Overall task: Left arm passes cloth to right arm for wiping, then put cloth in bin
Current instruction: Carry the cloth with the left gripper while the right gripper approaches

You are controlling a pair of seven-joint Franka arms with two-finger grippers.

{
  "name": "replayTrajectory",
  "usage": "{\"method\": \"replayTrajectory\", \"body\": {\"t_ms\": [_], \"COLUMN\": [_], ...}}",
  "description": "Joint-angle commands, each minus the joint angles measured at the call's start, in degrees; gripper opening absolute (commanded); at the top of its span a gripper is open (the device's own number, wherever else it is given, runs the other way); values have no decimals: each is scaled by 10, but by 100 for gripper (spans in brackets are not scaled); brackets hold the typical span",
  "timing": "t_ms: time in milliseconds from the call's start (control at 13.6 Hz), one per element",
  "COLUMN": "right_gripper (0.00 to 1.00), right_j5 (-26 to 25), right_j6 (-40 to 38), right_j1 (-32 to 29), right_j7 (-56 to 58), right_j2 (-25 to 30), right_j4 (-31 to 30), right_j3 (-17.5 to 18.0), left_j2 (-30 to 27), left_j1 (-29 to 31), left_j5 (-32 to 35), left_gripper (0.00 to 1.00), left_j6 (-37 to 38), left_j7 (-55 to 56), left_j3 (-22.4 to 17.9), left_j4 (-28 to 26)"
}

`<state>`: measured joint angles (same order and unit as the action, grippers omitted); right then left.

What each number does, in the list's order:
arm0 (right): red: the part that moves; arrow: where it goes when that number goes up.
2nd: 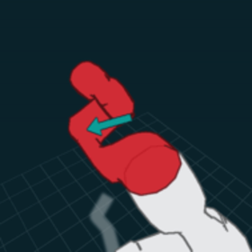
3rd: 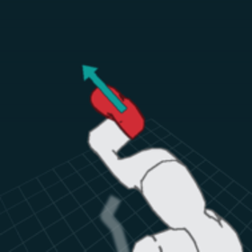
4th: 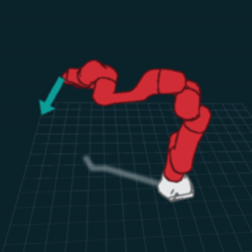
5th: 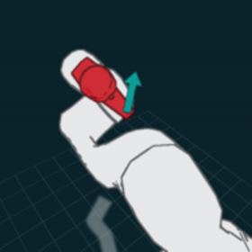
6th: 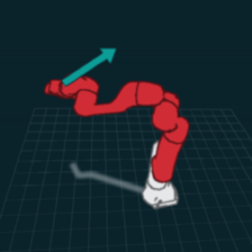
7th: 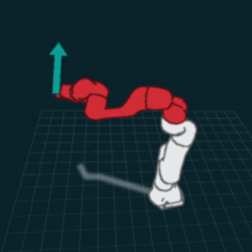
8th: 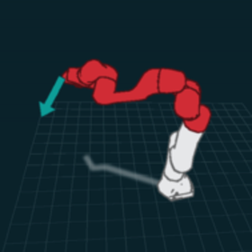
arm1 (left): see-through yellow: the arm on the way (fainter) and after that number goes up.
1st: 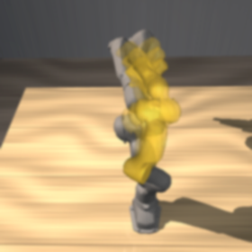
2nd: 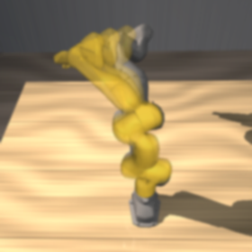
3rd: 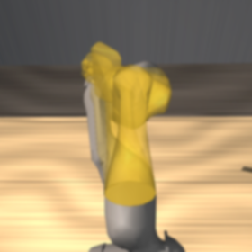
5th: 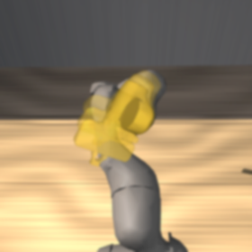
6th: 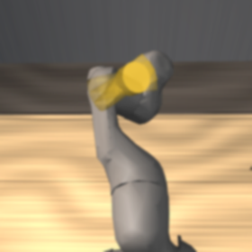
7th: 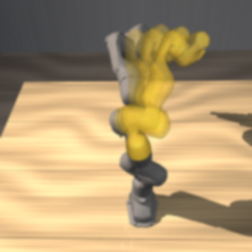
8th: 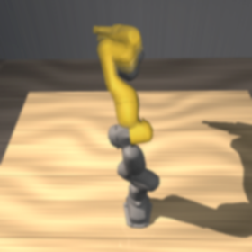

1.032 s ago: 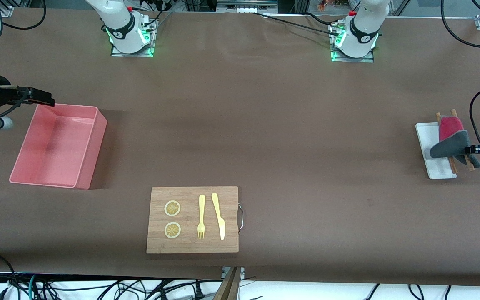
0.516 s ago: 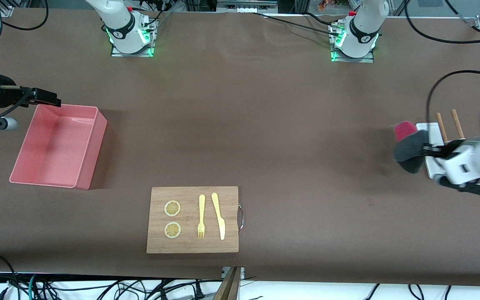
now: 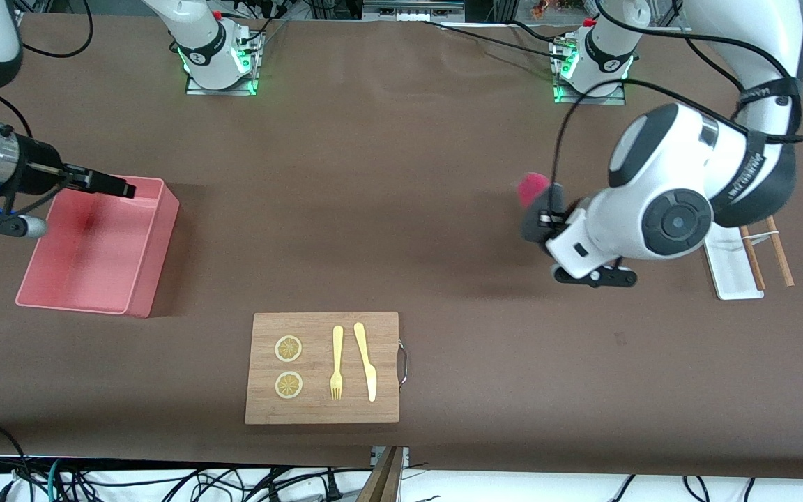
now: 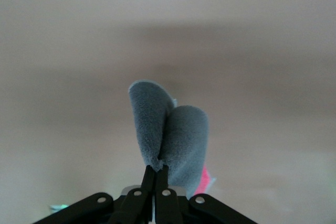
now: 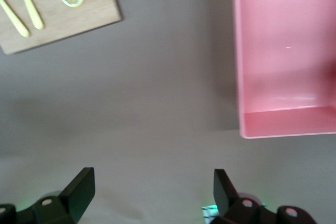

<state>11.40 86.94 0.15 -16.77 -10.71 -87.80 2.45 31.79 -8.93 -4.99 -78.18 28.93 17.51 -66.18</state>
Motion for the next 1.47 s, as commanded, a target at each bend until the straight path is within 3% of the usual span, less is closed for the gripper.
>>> {"method": "replayTrajectory", "body": {"t_ms": [0, 221, 442, 811, 1105, 1400], "right_gripper": [100, 100, 100, 100, 100, 100], "right_j5": [28, 75, 105, 144, 196, 197], "right_j6": [23, 71, 107, 140, 136, 89], "right_j1": [23, 58, 89, 128, 157, 165], "right_j7": [-69, -163, -264, -381, -497, -522], "right_j2": [-19, -41, -58, -68, -68, -60], "right_j4": [9, 9, 9, 6, 5, -7], "right_j3": [1, 0, 1, 1, 1, 2], "left_j2": [12, 15, 25, 42, 48, 52], "left_j1": [-55, -101, -105, -106, -109, -109], "left_j5": [-39, -81, -193, -314, -352, -373], "left_gripper": [0, 0, 0, 0, 0, 0], "left_j6": [10, -45, -118, -222, -268, -301], "left_j7": [116, 259, 353, 471, 487, 518], "left_j3": [-11, -10, -11, -11, -11, -11], "left_j4": [58, 62, 62, 62, 62, 62]}}
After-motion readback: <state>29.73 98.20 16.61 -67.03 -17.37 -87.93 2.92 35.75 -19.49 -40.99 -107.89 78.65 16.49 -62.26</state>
